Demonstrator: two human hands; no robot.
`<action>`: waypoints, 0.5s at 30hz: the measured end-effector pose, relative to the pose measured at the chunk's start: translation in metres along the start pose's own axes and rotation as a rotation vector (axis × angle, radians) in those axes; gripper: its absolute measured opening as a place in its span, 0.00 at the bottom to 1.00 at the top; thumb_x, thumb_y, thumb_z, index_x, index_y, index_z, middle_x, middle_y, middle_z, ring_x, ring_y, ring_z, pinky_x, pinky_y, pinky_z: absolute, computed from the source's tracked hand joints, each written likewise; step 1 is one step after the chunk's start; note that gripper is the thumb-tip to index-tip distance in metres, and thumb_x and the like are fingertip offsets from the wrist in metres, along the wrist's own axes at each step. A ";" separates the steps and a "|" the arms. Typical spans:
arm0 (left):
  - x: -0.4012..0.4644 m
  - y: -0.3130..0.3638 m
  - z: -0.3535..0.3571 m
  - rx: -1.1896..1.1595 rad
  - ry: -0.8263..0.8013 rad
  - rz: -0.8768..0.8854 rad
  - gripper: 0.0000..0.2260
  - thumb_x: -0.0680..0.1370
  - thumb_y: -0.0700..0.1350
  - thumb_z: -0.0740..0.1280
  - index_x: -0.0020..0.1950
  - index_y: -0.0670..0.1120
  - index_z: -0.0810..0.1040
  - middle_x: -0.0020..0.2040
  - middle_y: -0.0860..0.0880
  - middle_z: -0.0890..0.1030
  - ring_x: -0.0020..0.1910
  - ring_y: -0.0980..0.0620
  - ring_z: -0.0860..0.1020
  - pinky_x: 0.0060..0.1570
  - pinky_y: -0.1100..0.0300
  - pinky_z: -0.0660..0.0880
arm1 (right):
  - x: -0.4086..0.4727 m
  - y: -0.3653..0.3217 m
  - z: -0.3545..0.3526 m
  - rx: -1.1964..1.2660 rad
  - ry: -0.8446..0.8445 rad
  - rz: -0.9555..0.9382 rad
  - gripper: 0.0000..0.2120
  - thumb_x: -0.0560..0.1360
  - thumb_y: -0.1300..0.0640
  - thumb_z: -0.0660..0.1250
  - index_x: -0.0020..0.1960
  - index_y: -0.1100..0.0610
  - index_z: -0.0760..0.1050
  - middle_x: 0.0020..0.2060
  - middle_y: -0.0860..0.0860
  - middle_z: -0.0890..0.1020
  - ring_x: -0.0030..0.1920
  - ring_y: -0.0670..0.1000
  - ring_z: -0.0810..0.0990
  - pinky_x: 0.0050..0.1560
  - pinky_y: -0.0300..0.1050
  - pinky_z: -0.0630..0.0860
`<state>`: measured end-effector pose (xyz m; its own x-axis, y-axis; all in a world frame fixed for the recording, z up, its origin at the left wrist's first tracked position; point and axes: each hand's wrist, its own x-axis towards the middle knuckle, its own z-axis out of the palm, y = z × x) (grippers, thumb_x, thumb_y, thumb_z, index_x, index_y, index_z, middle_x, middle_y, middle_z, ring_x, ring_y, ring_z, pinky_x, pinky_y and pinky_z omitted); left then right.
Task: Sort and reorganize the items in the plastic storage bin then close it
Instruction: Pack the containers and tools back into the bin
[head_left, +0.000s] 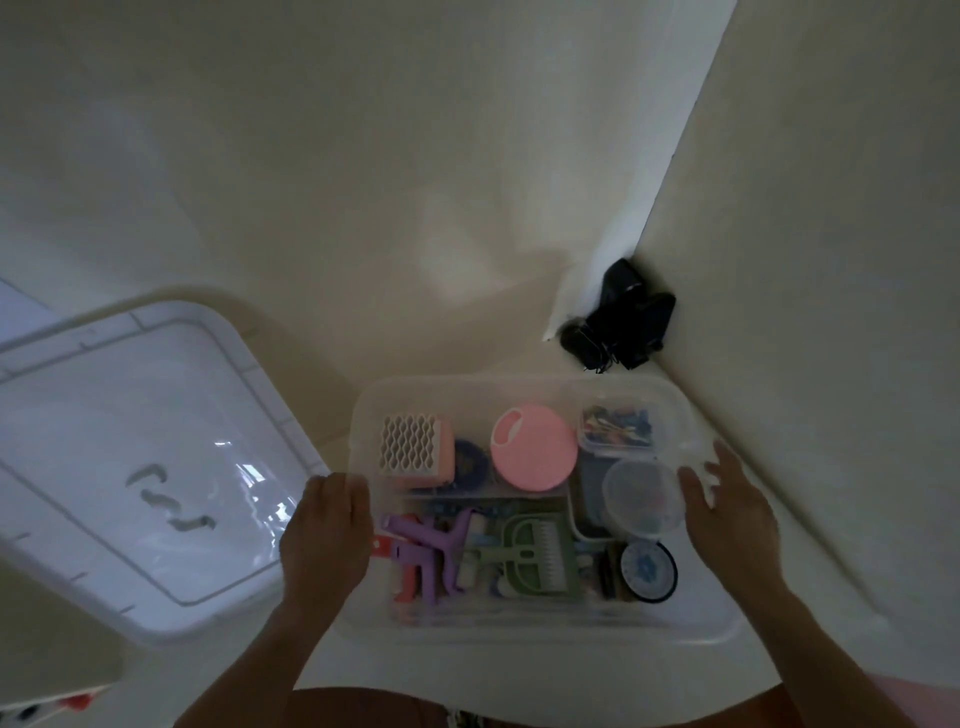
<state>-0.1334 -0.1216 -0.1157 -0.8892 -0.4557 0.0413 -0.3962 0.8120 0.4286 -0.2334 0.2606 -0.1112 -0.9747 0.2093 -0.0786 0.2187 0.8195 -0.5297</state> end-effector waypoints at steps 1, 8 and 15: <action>0.004 0.001 -0.001 0.062 0.026 0.112 0.11 0.81 0.38 0.58 0.58 0.36 0.76 0.50 0.37 0.76 0.45 0.37 0.78 0.34 0.47 0.80 | 0.003 -0.005 -0.001 -0.062 0.005 -0.078 0.27 0.81 0.44 0.56 0.77 0.50 0.58 0.70 0.55 0.72 0.67 0.59 0.73 0.66 0.57 0.70; 0.022 -0.011 0.019 0.426 -0.129 0.408 0.14 0.82 0.36 0.54 0.60 0.33 0.75 0.73 0.31 0.67 0.61 0.25 0.72 0.55 0.37 0.76 | 0.013 0.001 0.028 -0.505 -0.071 -0.431 0.26 0.82 0.44 0.47 0.78 0.51 0.57 0.79 0.58 0.47 0.71 0.64 0.65 0.55 0.58 0.80; 0.030 -0.026 0.038 0.634 -0.261 0.285 0.38 0.79 0.49 0.23 0.76 0.43 0.64 0.79 0.36 0.56 0.72 0.31 0.60 0.62 0.45 0.72 | 0.012 -0.002 0.030 -0.510 0.032 -0.447 0.26 0.81 0.45 0.51 0.78 0.52 0.60 0.78 0.61 0.49 0.62 0.66 0.72 0.46 0.57 0.81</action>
<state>-0.1588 -0.1426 -0.1603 -0.9714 -0.1590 -0.1763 -0.1283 0.9764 -0.1739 -0.2471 0.2457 -0.1359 -0.9764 -0.1989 0.0844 -0.2028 0.9784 -0.0406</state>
